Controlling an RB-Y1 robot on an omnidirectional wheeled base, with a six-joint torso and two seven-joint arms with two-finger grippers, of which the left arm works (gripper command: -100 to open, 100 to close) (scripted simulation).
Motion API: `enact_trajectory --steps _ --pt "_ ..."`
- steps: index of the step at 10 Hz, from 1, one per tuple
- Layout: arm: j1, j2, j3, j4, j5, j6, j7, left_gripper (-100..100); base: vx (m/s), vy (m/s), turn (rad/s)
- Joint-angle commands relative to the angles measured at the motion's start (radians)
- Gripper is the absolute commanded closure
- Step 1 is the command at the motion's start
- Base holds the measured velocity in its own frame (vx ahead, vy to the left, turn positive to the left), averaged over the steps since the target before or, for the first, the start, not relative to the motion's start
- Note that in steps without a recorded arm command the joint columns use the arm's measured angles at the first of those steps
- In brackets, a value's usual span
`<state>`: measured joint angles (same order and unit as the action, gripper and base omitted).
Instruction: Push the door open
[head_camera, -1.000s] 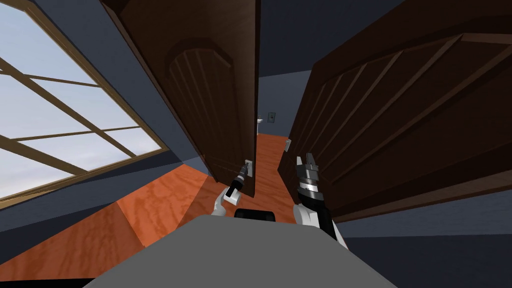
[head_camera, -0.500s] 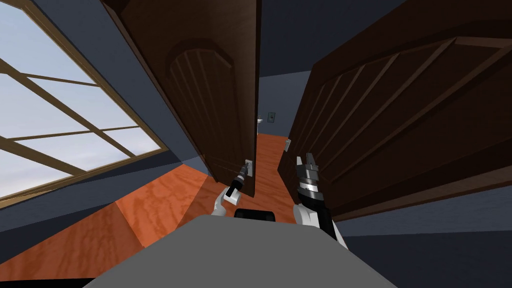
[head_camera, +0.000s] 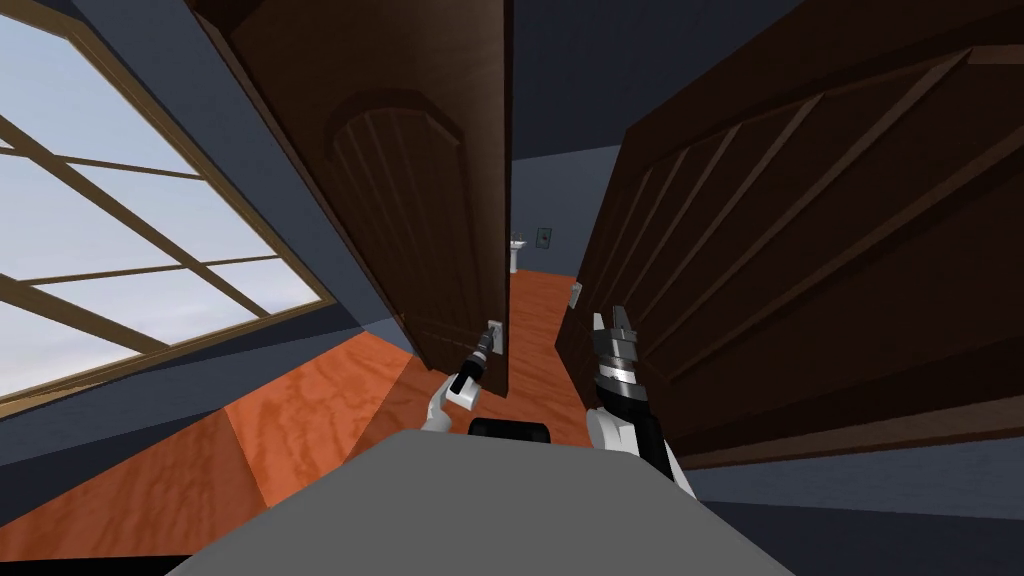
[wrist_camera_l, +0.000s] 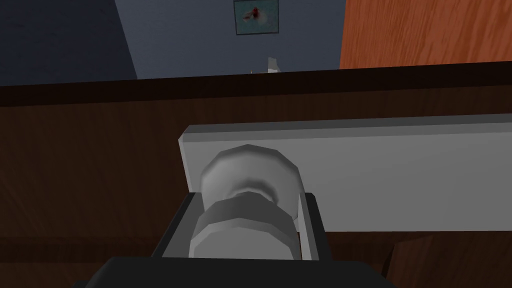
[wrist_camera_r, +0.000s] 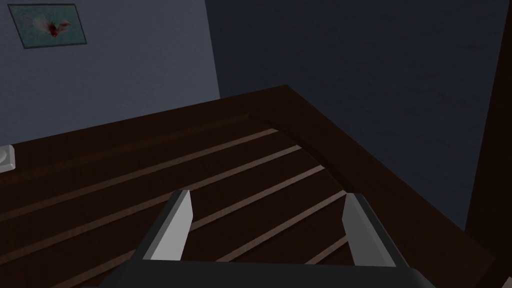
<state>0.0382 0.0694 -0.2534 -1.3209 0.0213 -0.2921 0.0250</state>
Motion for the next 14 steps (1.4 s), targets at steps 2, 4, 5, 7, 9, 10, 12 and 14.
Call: enact_trajectory --steps 2,4,5,7,9,10,12,14 --pt "-0.014 0.009 0.042 -0.007 0.002 0.005 -0.01 100 0.203 -0.094 0.071" --pt "-0.018 0.008 0.057 -0.002 0.002 0.005 -0.015 100 0.15 -0.093 0.052" --pt "-0.02 0.008 0.064 0.0 0.002 0.005 -0.018 100 0.091 -0.07 0.056" --pt "-0.027 0.005 0.088 0.008 0.003 0.005 -0.026 100 0.116 -0.094 0.092" --pt "-0.034 0.0 0.113 0.017 0.003 0.005 -0.035 100 0.12 -0.103 0.114" --pt "-0.039 -0.005 0.13 0.022 0.003 0.005 -0.041 100 0.166 -0.126 0.119" --pt "-0.031 0.003 0.113 0.016 0.006 0.009 -0.032 -100 -0.083 -0.041 0.024" --pt "-0.024 0.002 0.106 0.008 0.008 0.011 -0.028 -100 -0.18 0.034 -0.008"
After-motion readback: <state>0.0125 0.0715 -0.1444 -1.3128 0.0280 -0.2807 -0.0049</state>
